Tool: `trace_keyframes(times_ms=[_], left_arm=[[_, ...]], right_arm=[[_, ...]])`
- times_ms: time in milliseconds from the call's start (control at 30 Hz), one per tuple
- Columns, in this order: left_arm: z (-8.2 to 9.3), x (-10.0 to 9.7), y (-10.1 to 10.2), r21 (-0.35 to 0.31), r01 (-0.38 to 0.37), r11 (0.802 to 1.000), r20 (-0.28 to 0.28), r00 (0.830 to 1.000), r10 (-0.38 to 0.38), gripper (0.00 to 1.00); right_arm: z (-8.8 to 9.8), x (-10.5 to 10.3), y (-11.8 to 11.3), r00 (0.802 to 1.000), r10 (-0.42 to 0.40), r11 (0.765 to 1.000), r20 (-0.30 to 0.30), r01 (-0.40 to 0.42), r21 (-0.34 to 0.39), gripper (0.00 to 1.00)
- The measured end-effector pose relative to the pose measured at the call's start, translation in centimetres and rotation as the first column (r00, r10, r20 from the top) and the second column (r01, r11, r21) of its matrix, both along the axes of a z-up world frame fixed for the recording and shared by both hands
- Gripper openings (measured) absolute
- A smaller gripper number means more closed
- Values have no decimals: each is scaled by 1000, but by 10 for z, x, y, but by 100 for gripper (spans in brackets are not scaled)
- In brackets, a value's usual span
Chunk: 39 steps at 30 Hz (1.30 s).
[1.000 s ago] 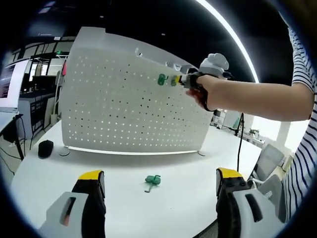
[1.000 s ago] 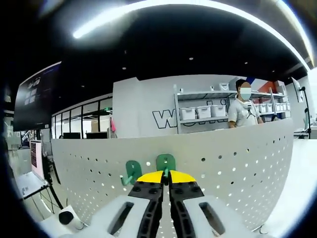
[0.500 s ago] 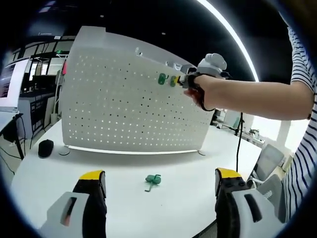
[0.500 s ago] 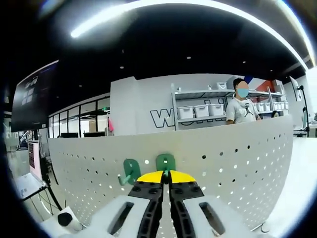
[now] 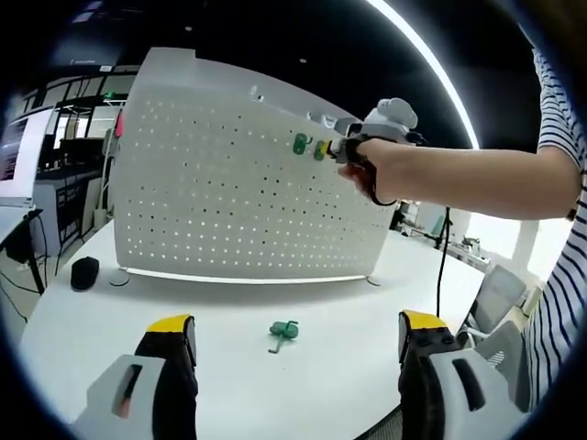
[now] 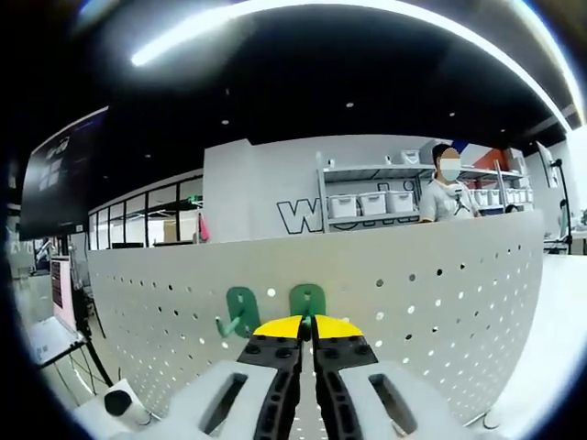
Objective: Insert the hook assembly into the mounting plate slot until the hook locks in place.
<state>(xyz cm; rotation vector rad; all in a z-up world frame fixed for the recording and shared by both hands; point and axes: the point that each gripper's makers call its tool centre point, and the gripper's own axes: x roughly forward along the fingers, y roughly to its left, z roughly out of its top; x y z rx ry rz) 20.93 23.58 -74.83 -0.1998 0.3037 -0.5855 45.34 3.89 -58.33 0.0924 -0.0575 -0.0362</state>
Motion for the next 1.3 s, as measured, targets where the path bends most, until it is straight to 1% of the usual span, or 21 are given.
trace_keyframes(times_ms=[133,167,200,267,333,400,467,800,967,1033,1100,1233,1300], left_arm=[[-1,0,0,6,0,1000,-1,1000,0,93],[-1,0,0,5,0,1000,0,1000,0,93],[-1,0,0,5,0,1000,0,1000,0,93],[-1,0,0,6,-2,1000,-1,1000,2,93],[-1,0,0,8,-2,1000,-2,1000,2,93],[-2,0,0,9,-1,1000,-4,1000,1,93],[-2,0,0,13,-1,1000,-6,1000,1,93],[-4,-1,0,21,2,1000,-12,1000,-2,92],[-6,-1,0,30,1,1000,-19,1000,0,91],[-5,0,1,30,-4,1000,-16,1000,4,91],[-6,0,2,32,-5,999,-18,1000,6,91],[-7,0,2,38,-5,999,-22,1000,6,91],[-7,0,3,38,-7,999,-24,1000,8,91]], right_arm=[[-4,4,0,999,12,1000,-36,-12,0,1],[-5,4,1,999,10,1000,-45,-10,-17,1],[-5,3,-1,999,0,1000,-51,-2,-30,3],[-5,3,-2,998,-7,999,-54,5,-37,12],[-5,3,-1,998,6,1000,-56,-8,-28,13],[-5,2,0,998,10,999,-60,-13,-35,13],[-4,1,1,998,16,999,-67,-19,-38,17],[9,-7,6,998,46,998,-52,-48,-33,23],[18,-14,7,997,69,997,-28,-70,-35,24],[16,-14,7,996,78,996,-33,-79,-39,24],[9,-15,8,994,93,995,-59,-95,-27,25],[2,-21,6,992,99,994,-74,-102,-34,26],[-2,-25,8,989,120,991,-90,-124,-48,28]])
